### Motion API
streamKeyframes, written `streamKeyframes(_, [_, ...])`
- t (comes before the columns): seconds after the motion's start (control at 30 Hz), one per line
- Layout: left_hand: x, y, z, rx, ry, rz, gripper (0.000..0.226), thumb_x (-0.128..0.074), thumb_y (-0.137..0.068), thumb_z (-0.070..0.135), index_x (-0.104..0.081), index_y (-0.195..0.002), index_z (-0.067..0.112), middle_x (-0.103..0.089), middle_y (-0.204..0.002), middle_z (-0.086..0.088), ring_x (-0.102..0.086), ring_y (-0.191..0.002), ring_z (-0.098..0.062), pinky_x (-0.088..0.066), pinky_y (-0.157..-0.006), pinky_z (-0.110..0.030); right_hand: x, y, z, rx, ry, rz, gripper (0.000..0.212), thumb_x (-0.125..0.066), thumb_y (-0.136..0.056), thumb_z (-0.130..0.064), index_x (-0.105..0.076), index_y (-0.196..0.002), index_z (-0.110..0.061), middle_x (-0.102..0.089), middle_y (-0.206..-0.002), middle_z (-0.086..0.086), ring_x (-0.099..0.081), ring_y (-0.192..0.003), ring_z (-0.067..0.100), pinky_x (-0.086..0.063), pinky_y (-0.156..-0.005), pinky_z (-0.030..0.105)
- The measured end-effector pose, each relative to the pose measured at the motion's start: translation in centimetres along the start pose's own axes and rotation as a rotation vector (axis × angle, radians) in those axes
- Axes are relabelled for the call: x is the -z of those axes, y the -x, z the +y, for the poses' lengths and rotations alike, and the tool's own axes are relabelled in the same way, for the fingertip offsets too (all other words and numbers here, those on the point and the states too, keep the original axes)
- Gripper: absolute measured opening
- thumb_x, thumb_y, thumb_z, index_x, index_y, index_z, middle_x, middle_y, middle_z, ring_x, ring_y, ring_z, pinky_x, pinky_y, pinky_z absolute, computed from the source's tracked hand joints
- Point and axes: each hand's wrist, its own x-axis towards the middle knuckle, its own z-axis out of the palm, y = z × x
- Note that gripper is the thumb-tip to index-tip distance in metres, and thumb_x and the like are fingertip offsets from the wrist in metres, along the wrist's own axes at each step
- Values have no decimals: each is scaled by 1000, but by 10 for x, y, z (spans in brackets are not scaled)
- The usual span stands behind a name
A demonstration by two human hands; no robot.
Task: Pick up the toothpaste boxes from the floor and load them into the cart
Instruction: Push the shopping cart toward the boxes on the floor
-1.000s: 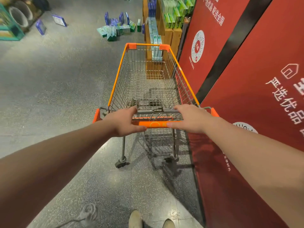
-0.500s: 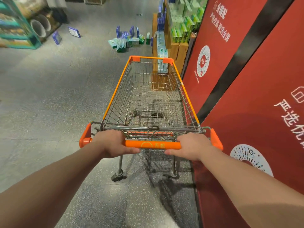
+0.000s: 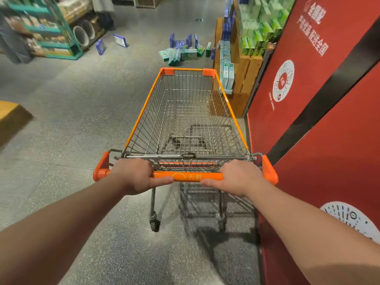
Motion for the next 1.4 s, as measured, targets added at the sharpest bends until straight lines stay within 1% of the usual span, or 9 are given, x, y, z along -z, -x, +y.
streamKeyframes(0.17, [3, -22, -34, 39, 53, 15, 111, 0, -52, 108, -60, -64, 16, -60, -66, 4, -58, -63, -14, -49, -63, -32, 15, -44, -8, 34, 13, 34, 99, -8, -61, -105, -60, -67, -20, -59, -72, -2, -59, -70, 21, -50, -65, 38])
streamKeyframes(0.5, [27, -104, -129, 77, 81, -28, 98, -12, -64, 103, -58, -60, 16, -60, -69, 0, -55, -63, -14, -47, -64, -33, 59, -176, -27, 72, 23, 43, 95, -3, -57, -105, -53, -66, -25, -55, -71, -3, -58, -72, 23, -47, -65, 37])
streamKeyframes(0.6, [35, -134, -164, 90, 67, -20, 98, -14, -65, 102, -59, -61, 15, -60, -68, 0, -55, -62, -15, -44, -61, -32, 74, -223, -34, 87, 24, 48, 96, -1, -63, -101, -57, -66, -23, -57, -72, -2, -60, -74, 24, -48, -66, 38])
streamKeyframes(0.7, [40, -167, -201, 88, 56, -17, 100, -12, -64, 103, -60, -62, 15, -61, -67, 1, -56, -63, -14, -43, -60, -31, 91, -270, -40, 97, 20, 48, 88, -8, -74, -96, -56, -64, -22, -55, -71, -2, -62, -79, 26, -48, -67, 38])
streamKeyframes(0.8, [46, -204, -236, 94, 78, -13, 101, -11, -63, 104, -59, -61, 15, -60, -66, 2, -57, -63, -14, -45, -61, -31, 109, -321, -44, 113, 22, 31, 84, -10, -77, -94, -53, -63, -22, -53, -71, -2, -63, -83, 28, -46, -67, 38])
streamKeyframes(0.93, [59, -260, -280, 120, 105, 7, 105, -8, -57, 106, -58, -59, 14, -59, -65, 3, -58, -64, -16, -44, -61, -32, 136, -396, -40, 124, 28, 1, 86, -11, -78, -94, -56, -65, -22, -54, -71, -1, -57, -76, 26, -41, -66, 37])
streamKeyframes(1.13, [84, -349, -350, 167, 118, 10, 106, -6, -53, 107, -60, -66, 17, -59, -69, 6, -59, -69, -18, -42, -63, -33, 174, -522, -32, 166, 24, 8, 97, -6, -70, -98, -61, -66, -19, -56, -71, -1, -58, -75, 27, -42, -66, 37])
streamKeyframes(1.27, [99, -416, -406, 176, 123, 18, 108, -3, -52, 107, -60, -66, 17, -59, -70, 5, -61, -73, -21, -43, -64, -34, 205, -611, -33, 193, 28, 22, 95, -5, -67, -99, -58, -65, -20, -53, -71, -2, -61, -82, 30, -43, -69, 38])
streamKeyframes(1.4, [112, -485, -469, 186, 123, 20, 106, -4, -54, 107, -59, -64, 17, -57, -68, 5, -60, -72, -22, -44, -65, -34, 236, -701, -36, 206, 29, 27, 94, -6, -70, -98, -57, -63, -19, -55, -71, -1, -58, -77, 29, -42, -68, 38])
